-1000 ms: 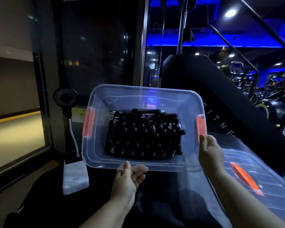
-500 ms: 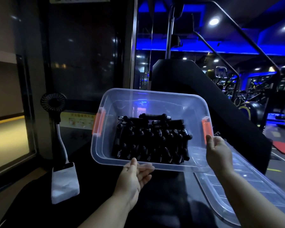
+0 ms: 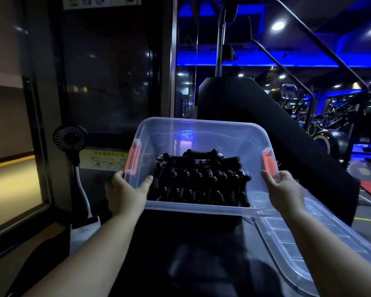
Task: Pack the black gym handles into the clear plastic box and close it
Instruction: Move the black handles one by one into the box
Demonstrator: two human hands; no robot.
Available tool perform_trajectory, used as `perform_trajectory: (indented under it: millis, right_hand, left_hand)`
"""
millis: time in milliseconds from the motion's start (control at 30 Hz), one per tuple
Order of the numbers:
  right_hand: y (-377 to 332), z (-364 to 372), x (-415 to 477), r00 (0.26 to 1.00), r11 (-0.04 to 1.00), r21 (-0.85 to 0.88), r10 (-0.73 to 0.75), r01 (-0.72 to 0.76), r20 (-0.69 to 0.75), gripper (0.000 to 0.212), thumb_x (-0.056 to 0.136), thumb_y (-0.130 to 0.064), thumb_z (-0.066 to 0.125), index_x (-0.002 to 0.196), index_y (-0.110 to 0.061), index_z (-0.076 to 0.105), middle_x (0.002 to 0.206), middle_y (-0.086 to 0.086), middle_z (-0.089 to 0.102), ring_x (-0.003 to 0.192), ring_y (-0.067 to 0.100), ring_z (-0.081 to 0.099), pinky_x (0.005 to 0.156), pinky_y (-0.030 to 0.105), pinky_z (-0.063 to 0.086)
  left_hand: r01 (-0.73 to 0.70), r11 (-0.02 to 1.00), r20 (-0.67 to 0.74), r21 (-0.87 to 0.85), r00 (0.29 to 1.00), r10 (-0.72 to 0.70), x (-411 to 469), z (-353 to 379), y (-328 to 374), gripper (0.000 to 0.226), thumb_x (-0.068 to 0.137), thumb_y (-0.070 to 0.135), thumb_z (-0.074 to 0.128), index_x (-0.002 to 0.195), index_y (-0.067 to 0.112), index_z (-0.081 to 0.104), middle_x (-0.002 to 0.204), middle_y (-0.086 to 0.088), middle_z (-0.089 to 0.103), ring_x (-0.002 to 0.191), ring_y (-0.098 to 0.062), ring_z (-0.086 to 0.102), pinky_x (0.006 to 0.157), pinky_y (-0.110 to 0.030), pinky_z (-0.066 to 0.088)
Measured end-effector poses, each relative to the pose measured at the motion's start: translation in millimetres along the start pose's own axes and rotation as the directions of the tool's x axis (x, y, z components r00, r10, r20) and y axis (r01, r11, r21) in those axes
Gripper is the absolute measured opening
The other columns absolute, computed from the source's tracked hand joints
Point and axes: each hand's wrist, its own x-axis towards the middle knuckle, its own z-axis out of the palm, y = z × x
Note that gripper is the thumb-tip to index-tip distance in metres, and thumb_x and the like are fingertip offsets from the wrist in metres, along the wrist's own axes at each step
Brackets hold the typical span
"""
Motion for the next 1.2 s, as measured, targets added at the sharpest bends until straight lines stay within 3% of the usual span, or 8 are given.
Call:
perform_trajectory:
  millis: [100, 200, 367, 533, 767, 1033, 1200]
  right_hand:
    - [-1, 0, 2, 1.000, 0.999, -0.049, -0.006, 0.007, 0.010, 0.036, 0.089, -0.051, 0.055, 0.079, -0.017, 0.048, 0.069, 0.001, 0.057, 0.064, 0.023, 0.053, 0.055, 0.032, 0.033]
    - [-4, 0, 4, 1.000, 0.994, -0.109, -0.018, 0.020, 0.021, 0.036, 0.091, -0.051, 0.052, 0.085, -0.016, 0.050, 0.071, 0.000, 0.057, 0.066, 0.023, 0.053, 0.058, 0.034, 0.035]
    - [-7, 0, 14, 0.999, 0.956, -0.292, -0.027, 0.033, 0.027, 0.048, 0.085, -0.064, 0.049, 0.090, -0.017, 0.054, 0.094, 0.007, 0.056, 0.080, 0.028, 0.055, 0.067, 0.035, 0.043]
    - [-32, 0, 45, 0.996, 0.820, -0.571, 0.001, 0.047, 0.084, 0.081, 0.075, -0.079, 0.045, 0.103, -0.005, 0.062, 0.112, 0.018, 0.055, 0.100, 0.035, 0.057, 0.080, 0.036, 0.044]
    - [-52, 23, 81, 0.992, 0.912, -0.408, 0.013, 0.040, 0.127, 0.053, 0.096, -0.051, 0.039, 0.106, -0.001, 0.052, 0.106, 0.022, 0.061, 0.092, 0.035, 0.055, 0.071, 0.037, 0.037]
    - [-46, 39, 113, 0.981, 0.872, -0.489, 0.084, 0.013, 0.177, 0.056, 0.093, -0.062, 0.035, 0.084, -0.009, 0.052, 0.085, 0.011, 0.058, 0.079, 0.030, 0.054, 0.069, 0.036, 0.040]
    - [-36, 50, 137, 0.972, 0.877, -0.480, 0.111, 0.003, 0.209, 0.056, 0.095, -0.058, 0.029, 0.085, -0.010, 0.057, 0.086, 0.009, 0.057, 0.081, 0.028, 0.052, 0.077, 0.036, 0.043]
  left_hand:
    - [-0.182, 0.965, 0.050, 0.189, 0.983, 0.176, 27, 0, 9, 0.068, 0.079, 0.053, 0.064, 0.130, 0.013, 0.044, 0.129, -0.015, 0.047, 0.118, -0.036, 0.045, 0.097, -0.048, 0.041]
    - [-0.267, 0.915, 0.135, 0.303, 0.962, 0.236, 53, 7, 22, 0.059, 0.089, 0.049, 0.053, 0.131, 0.010, 0.042, 0.132, -0.019, 0.045, 0.119, -0.038, 0.044, 0.097, -0.046, 0.040]
    - [-0.259, 0.920, 0.168, 0.294, 0.962, 0.217, 84, 23, 29, 0.037, 0.098, 0.039, 0.039, 0.113, 0.005, 0.047, 0.111, -0.021, 0.059, 0.095, -0.038, 0.055, 0.075, -0.040, 0.043]
    - [-0.264, 0.919, 0.172, 0.293, 0.960, 0.221, 101, 31, 23, 0.043, 0.099, 0.048, 0.029, 0.100, 0.010, 0.049, 0.089, -0.014, 0.058, 0.081, -0.034, 0.053, 0.070, -0.038, 0.039]
    - [-0.255, 0.913, 0.269, 0.319, 0.948, 0.170, 134, 44, 21, 0.047, 0.095, 0.057, 0.028, 0.095, 0.015, 0.048, 0.086, -0.010, 0.059, 0.078, -0.034, 0.057, 0.066, -0.036, 0.043]
    - [-0.210, 0.901, 0.343, 0.381, 0.936, 0.073, 160, 66, 35, 0.046, 0.096, 0.056, 0.027, 0.102, 0.015, 0.047, 0.087, -0.007, 0.055, 0.075, -0.028, 0.053, 0.061, -0.033, 0.035]
    - [-0.193, 0.885, 0.385, 0.423, 0.923, 0.018, 177, 81, 41, 0.051, 0.096, 0.054, 0.032, 0.112, 0.010, 0.051, 0.092, -0.009, 0.058, 0.070, -0.024, 0.053, 0.058, -0.032, 0.035]
